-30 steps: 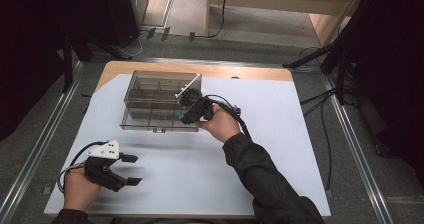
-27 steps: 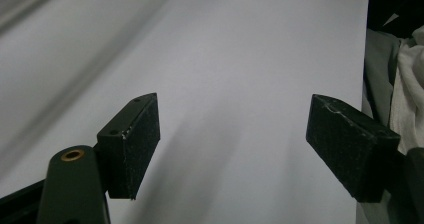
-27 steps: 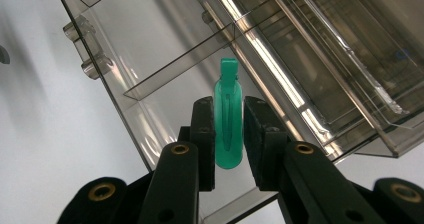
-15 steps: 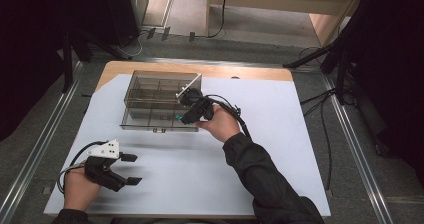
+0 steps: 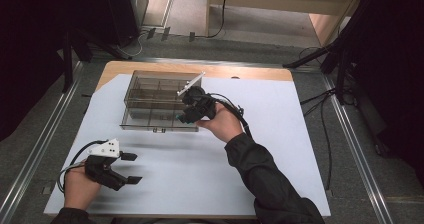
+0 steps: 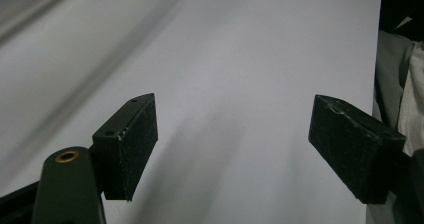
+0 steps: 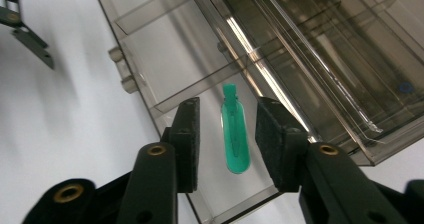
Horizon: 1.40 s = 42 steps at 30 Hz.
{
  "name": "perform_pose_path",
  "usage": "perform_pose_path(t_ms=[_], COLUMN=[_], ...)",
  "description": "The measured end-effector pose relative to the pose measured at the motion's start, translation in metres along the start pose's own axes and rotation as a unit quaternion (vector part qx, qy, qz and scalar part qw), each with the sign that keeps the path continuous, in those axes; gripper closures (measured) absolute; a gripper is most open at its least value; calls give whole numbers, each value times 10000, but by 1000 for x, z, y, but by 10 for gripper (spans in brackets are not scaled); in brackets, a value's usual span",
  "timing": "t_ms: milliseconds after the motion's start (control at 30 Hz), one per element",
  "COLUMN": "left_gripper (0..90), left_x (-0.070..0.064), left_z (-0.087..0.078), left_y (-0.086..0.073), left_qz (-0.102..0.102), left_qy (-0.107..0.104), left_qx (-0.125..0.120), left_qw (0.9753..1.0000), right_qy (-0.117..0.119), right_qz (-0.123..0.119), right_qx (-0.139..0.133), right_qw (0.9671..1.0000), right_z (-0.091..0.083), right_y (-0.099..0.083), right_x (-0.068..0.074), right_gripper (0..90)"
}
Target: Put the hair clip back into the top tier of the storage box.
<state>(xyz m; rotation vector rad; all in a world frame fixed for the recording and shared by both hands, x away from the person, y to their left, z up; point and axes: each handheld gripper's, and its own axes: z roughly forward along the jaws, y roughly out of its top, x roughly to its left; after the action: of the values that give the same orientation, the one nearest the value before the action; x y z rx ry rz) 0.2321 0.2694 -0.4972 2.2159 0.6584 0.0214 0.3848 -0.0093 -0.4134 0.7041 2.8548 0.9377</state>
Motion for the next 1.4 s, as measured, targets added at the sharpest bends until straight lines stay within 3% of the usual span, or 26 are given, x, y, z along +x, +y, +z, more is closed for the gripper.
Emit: perform_pose_path(t_ms=[200,300,500,567,733,1400], left_gripper=[206,206,205,205,205,201], left_x=[3,3,3,3,3,4], left_z=[0,1,3,4,4,7], left_y=[1,1,4,4,4,7], left_qz=[-32,-46,25,37,33,37], left_qy=[-9,-16,-74,-71,-78,-47], left_qx=[-33,-68,-25,4,-16,12], left_qw=[10000,10000,10000,10000,10000,10000], right_qy=[101,-67,84,-4,137,-74], right_qz=[5,-90,104,162,257,340], right_qx=[-192,-327,-273,-339,-553,-679], right_qw=[9998,9994,9995,9993,9980,9971], right_z=[-6,-7,-14,-16,-25,-53], right_y=[-3,-5,-9,-10,-12,-34], right_x=[-4,-5,-11,-12,-18,-48], right_gripper=[562,507,374,338,304,230])
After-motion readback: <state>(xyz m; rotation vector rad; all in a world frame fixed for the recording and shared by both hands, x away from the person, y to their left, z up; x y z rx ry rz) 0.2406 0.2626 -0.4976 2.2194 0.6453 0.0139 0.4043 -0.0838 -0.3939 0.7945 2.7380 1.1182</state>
